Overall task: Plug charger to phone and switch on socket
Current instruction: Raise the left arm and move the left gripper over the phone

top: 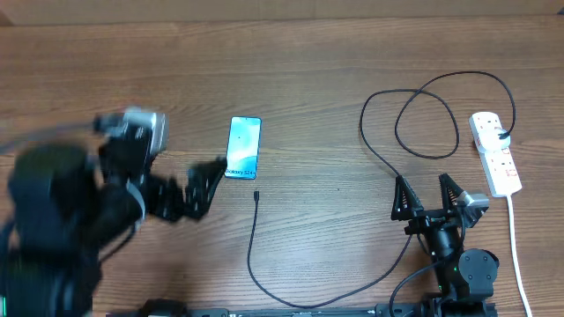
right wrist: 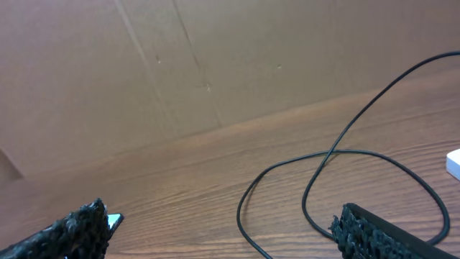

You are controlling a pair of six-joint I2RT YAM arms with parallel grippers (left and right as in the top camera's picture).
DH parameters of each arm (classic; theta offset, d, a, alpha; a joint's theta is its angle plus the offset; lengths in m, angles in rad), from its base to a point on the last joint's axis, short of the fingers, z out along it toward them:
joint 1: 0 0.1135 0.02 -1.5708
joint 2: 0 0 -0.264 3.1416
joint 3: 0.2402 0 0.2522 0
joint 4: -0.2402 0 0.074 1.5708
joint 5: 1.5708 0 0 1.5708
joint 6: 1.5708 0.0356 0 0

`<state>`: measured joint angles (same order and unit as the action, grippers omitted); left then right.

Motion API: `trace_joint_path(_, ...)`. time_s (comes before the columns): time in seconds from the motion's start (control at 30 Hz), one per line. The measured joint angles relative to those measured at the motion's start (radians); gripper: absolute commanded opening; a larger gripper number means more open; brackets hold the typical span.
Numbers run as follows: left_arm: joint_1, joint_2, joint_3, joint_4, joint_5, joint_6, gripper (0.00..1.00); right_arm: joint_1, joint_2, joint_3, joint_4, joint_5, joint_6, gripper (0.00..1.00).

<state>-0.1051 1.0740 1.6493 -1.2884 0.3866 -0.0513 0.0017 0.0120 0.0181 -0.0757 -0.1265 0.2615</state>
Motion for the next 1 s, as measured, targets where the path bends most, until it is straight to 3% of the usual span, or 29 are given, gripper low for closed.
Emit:
trace_joint_path(0.2,0.000,0.301,0.112,-0.145,0.072,0.002,1.00,0.000,0.000,0.000,0.000,0.000,0.000,1.00)
trace_joint_path(0.23,0.000,0.342,0.112,-0.153,0.084,0.002,0.97,0.000,0.000,0.000,0.000,0.000,0.000,1.00)
trace_joint_path(0.27,0.000,0.386,0.113,-0.163,0.095,0.002,0.89,0.000,0.000,0.000,-0.001,0.000,0.000,1.00)
trace_joint_path(0.3,0.000,0.429,0.113,-0.174,0.102,0.000,0.43,0.000,0.000,0.000,0.000,0.000,0.000,1.00)
trace_joint_path(0.33,0.000,0.470,0.113,-0.188,0.111,0.003,0.19,0.000,0.000,0.000,0.000,0.000,0.000,1.00)
trace_joint_path(0.37,0.000,0.517,0.114,-0.198,0.119,0.005,0.04,0.000,0.000,0.000,-0.001,0.000,0.000,1.00)
trace_joint_path(0.6,-0.002,0.791,0.116,-0.268,0.142,-0.007,0.04,0.000,0.000,0.000,0.000,0.000,0.000,1.00)
trace_joint_path(0.87,-0.034,0.983,0.116,-0.259,0.143,-0.029,0.04,0.000,0.000,0.000,-0.001,0.000,0.000,1.00)
trace_joint_path(0.93,-0.049,1.011,0.116,-0.239,0.125,-0.048,0.10,0.000,0.000,0.000,0.000,0.000,0.000,1.00)
trace_joint_path(1.0,-0.067,1.033,0.116,-0.219,0.081,-0.090,0.27,0.000,0.000,0.000,0.000,0.000,0.000,1.00)
